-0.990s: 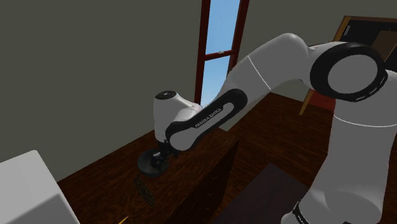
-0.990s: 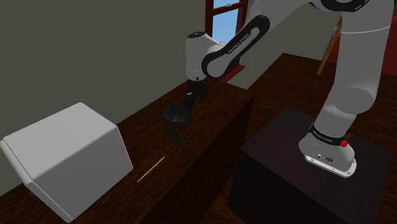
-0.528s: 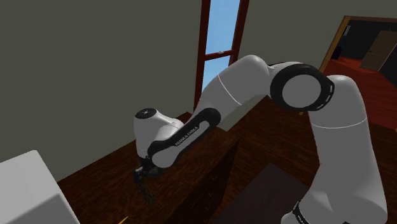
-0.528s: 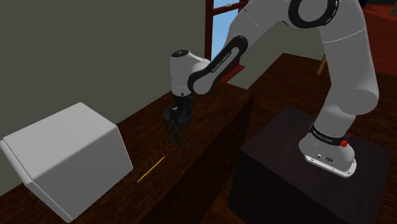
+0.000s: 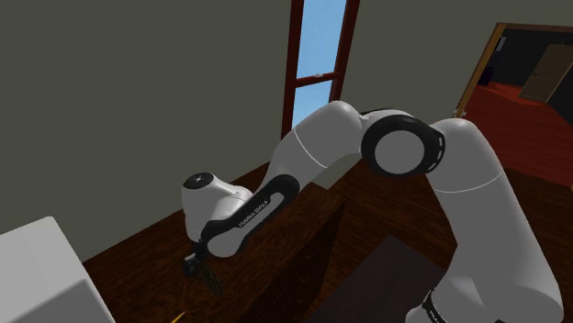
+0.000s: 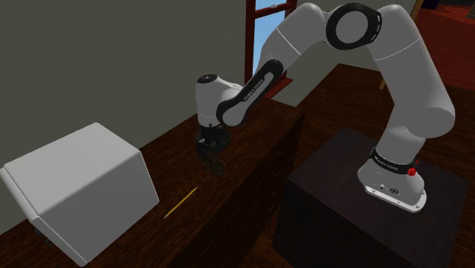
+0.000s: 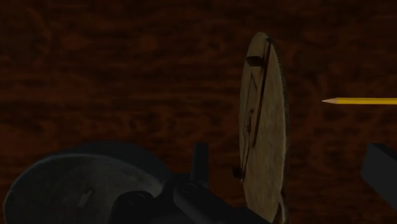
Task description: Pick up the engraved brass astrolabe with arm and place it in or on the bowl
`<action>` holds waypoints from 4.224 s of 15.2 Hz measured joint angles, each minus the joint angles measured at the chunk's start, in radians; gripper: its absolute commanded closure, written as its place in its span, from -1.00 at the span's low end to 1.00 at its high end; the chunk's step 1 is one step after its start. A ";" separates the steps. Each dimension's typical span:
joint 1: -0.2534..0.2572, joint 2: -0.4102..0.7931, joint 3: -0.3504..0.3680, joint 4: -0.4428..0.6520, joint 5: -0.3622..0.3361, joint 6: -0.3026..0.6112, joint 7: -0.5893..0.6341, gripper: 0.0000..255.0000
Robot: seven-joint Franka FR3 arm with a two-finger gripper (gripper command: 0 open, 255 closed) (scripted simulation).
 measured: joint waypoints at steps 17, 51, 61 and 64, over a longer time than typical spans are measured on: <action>0.005 0.027 -0.009 0.006 -0.008 0.021 0.004 1.00; -0.053 -0.238 0.074 0.015 0.096 -0.247 -0.062 1.00; -0.139 -0.209 0.049 0.167 0.119 -0.363 -0.207 1.00; -0.169 -0.168 0.035 0.257 0.121 -0.411 -0.265 1.00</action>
